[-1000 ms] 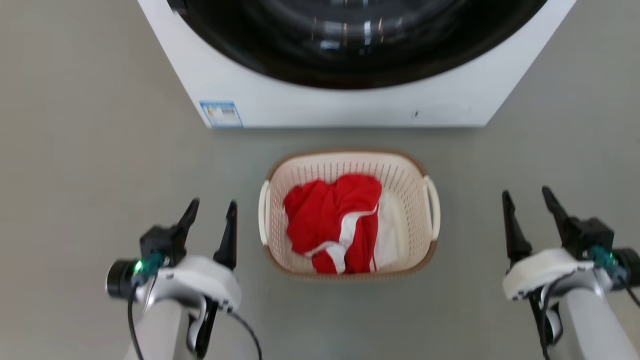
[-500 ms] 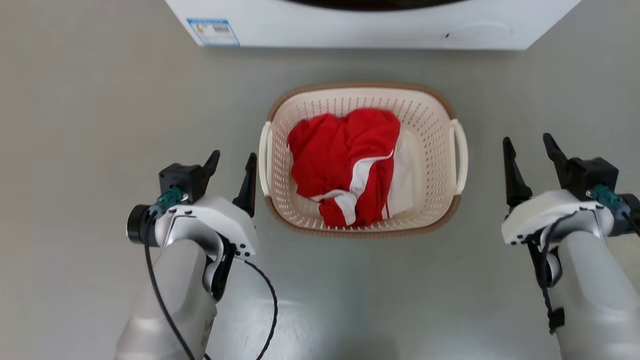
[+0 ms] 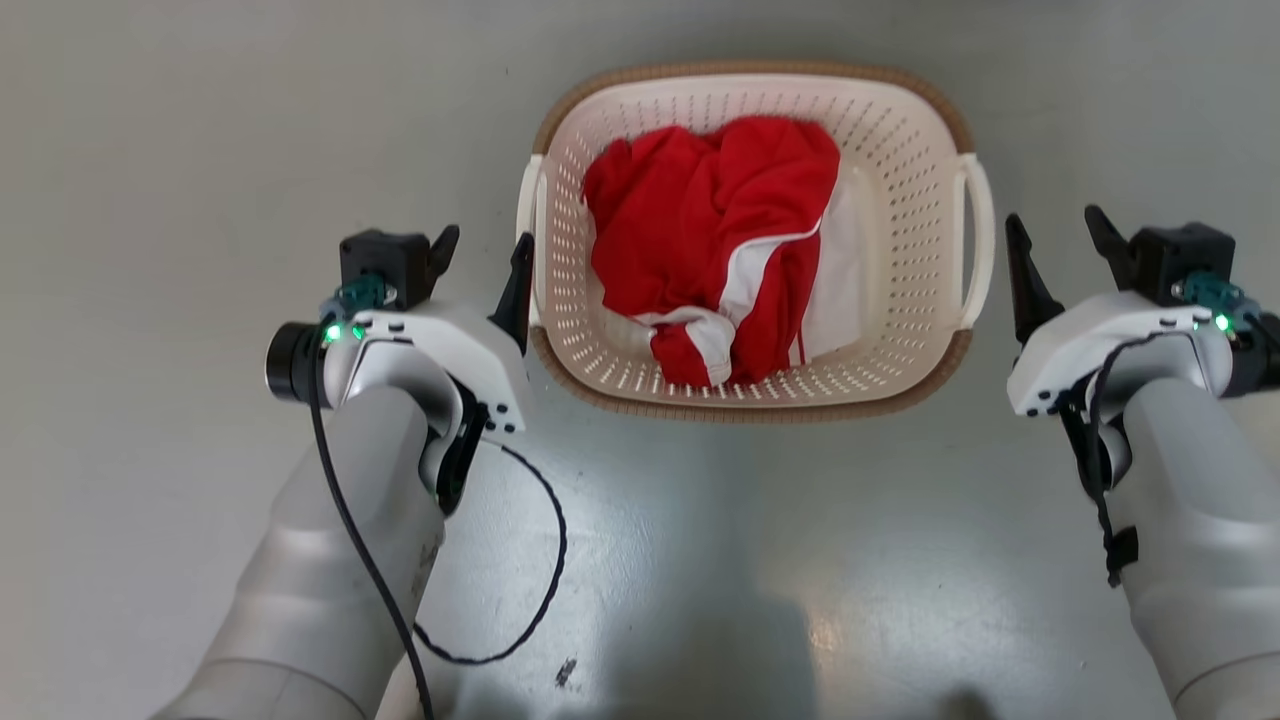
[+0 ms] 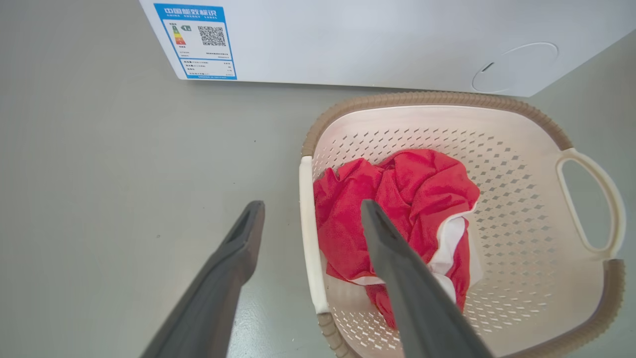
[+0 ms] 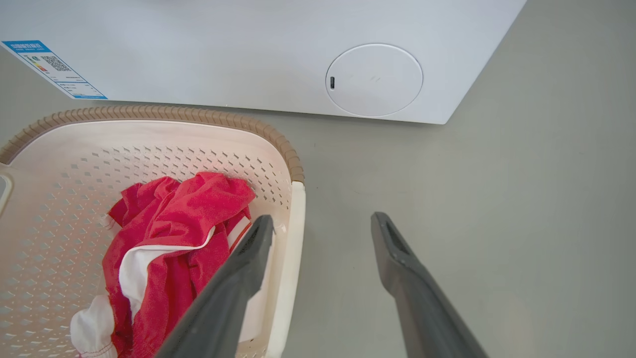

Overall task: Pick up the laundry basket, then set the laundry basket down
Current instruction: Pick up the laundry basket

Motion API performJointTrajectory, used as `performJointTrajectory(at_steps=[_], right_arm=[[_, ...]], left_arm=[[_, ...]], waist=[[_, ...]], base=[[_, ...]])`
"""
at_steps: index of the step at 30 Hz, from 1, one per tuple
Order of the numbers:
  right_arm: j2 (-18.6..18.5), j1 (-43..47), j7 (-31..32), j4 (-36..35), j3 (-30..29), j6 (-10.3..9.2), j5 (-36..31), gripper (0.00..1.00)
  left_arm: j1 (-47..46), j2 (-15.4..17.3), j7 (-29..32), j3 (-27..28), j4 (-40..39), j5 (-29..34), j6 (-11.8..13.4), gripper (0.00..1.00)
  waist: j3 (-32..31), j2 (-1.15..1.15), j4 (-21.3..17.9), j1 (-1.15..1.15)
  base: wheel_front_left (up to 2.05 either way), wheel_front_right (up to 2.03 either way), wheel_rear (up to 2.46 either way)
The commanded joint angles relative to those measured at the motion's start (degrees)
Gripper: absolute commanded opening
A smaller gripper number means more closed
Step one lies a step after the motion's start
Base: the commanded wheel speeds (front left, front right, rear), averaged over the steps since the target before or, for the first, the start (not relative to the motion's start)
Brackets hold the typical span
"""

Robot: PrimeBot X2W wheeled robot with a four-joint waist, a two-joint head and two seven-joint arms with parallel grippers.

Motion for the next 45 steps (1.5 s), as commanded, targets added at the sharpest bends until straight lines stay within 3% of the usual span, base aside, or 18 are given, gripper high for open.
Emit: performJointTrajectory(at_steps=[1, 20, 45], right_arm=[[0.25, -0.63, -0.01, 0.35, 1.72, 0.34, -0.55, 1.0], [0.76, -6.52, -2.06, 7.42, 4.26, 0.34, -1.46, 1.0], [1.24, -10.9, -3.05, 11.52, 5.26, 0.34, -2.23, 1.0]], left_arm=[[-1.66, 1.3, -0.35, -0.02, 0.6, -1.58, 0.53, 1.0], [-7.54, 1.3, -0.35, -10.31, 3.07, -11.31, 2.44, 1.0], [-13.03, 1.3, -0.15, -19.97, 6.42, -19.97, 4.5, 1.0]], waist=[[2.0, 0.0, 0.34, 0.0], [6.21, 0.0, 1.19, 0.0], [11.75, 0.0, 0.79, 0.0]], base=[[0.0, 0.0, 0.0], [0.0, 0.0, 0.0], [0.0, 0.0, 0.0]])
